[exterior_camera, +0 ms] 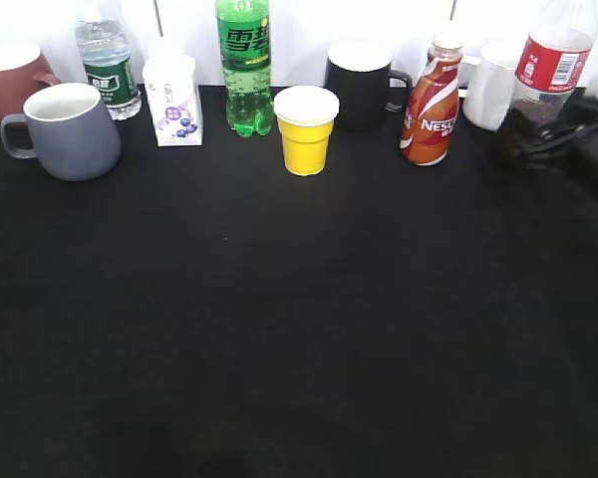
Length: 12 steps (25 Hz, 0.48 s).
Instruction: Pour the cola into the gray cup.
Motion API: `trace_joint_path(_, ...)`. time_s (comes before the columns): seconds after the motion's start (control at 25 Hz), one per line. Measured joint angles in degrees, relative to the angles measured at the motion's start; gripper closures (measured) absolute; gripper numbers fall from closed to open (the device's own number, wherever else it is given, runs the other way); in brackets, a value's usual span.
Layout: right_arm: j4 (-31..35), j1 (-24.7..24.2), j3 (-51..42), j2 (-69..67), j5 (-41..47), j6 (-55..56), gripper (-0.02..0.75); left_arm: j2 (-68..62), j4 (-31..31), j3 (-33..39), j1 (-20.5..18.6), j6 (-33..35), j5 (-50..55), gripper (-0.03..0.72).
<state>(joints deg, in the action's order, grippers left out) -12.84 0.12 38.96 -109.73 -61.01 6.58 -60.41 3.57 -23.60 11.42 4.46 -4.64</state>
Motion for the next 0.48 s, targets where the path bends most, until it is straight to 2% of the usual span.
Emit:
trace_joint_path(0.08, -8.4, 0.3, -0.3, 11.3, 21.8, 5.8, 0.139, 0.0, -0.5, -6.5, 0.0, 0.0, 12.3, 0.407)
trace_joint_path(0.12, -14.6, 1.0, -0.3, 17.6, 33.5, 12.2, 0.142, 0.0, -0.5, -10.4, 0.0, 0.0, 19.0, 0.407)
trace_joint_path(0.16, -19.8, 2.6, -0.3, 22.9, 46.2, 18.6, 0.143, 0.0, -0.5, -14.0, 0.0, 0.0, 27.2, 0.407)
trace_joint_path(0.2, -21.7, 5.2, -0.4, 28.1, 60.3, 22.6, 0.143, 0.0, -0.6, -17.3, 0.0, 0.0, 34.4, 0.407)
trace_joint_path(0.24, -20.3, 8.8, -0.4, 32.4, 72.1, 23.6, 0.143, 0.0, -0.9, -20.2, 0.0, 0.0, 43.0, 0.406)
trace_joint_path(0.28, -15.7, 12.3, 0.0, 36.4, 83.7, 21.7, 0.143, 0.0, -0.9, -22.8, 0.0, 0.0, 51.0, 0.406)
trace_joint_path(0.36, 0.9, 18.1, 3.8, 43.3, 103.7, 10.2, 0.144, 0.8, -0.9, -25.5, 0.0, 0.0, 63.7, 0.406)
trace_joint_path(0.44, 13.5, 19.5, 8.6, 52.0, 117.6, 1.9, 0.146, 5.2, -1.0, -25.8, 0.0, 0.0, 72.7, 0.373)
trace_joint_path(0.48, 15.8, 19.5, 9.3, 57.5, 121.6, -0.4, 0.146, 8.7, -1.0, -25.8, 0.0, 0.0, 73.9, 0.316)
